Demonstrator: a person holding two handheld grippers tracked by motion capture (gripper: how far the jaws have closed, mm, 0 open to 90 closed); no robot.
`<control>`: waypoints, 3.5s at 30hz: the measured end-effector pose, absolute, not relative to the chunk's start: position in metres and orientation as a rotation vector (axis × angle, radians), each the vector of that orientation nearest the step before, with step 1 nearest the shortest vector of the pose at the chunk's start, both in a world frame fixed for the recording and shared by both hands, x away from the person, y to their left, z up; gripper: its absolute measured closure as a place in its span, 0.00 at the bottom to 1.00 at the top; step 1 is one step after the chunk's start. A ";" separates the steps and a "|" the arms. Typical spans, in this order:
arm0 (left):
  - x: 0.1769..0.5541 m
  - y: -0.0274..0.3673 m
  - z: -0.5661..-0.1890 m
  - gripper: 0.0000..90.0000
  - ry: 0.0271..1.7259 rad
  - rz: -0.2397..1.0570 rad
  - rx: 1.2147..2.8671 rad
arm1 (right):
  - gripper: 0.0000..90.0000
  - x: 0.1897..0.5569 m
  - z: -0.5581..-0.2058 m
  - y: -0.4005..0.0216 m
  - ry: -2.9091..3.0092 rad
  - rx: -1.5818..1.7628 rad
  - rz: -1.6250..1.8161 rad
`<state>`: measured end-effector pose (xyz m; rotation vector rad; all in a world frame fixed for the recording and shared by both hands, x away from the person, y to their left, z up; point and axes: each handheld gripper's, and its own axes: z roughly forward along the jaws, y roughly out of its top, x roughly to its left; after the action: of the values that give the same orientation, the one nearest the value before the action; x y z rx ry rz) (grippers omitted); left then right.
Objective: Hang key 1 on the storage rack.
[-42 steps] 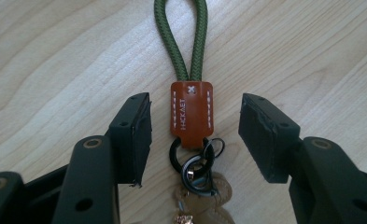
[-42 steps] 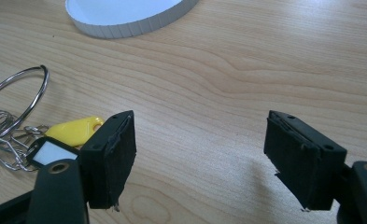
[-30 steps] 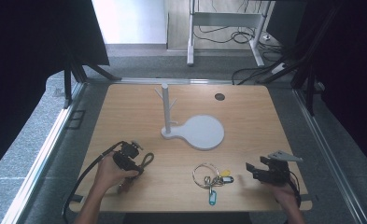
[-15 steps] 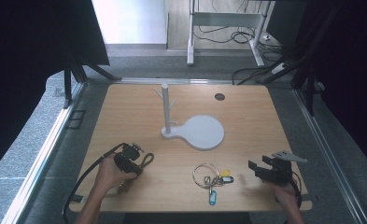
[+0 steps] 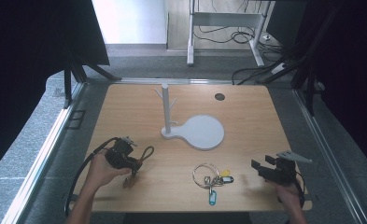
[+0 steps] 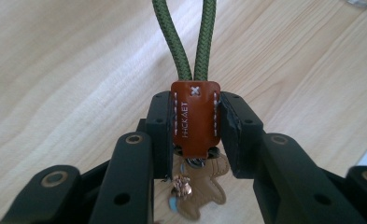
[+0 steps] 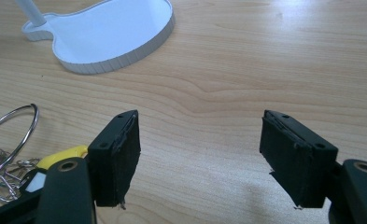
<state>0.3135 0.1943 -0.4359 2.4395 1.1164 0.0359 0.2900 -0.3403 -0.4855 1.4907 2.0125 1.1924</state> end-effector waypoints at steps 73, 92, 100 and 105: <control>0.361 0.223 -0.361 0.74 1.054 0.051 2.236 | 0.33 0.294 -0.490 -0.338 2.035 1.518 1.164; 0.373 0.232 -0.331 0.74 1.037 0.078 2.195 | 0.33 0.296 -0.493 -0.336 2.054 1.523 1.148; 0.379 0.230 -0.323 0.74 1.024 0.085 2.190 | 0.33 0.296 -0.494 -0.334 2.057 1.521 1.147; 0.386 0.227 -0.321 0.74 1.028 0.086 2.188 | 0.33 0.297 -0.494 -0.333 2.063 1.520 1.143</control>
<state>0.3862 0.2275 -0.3205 2.1882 1.0279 0.0860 0.2965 -0.3333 -0.4943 1.5198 2.0631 1.1431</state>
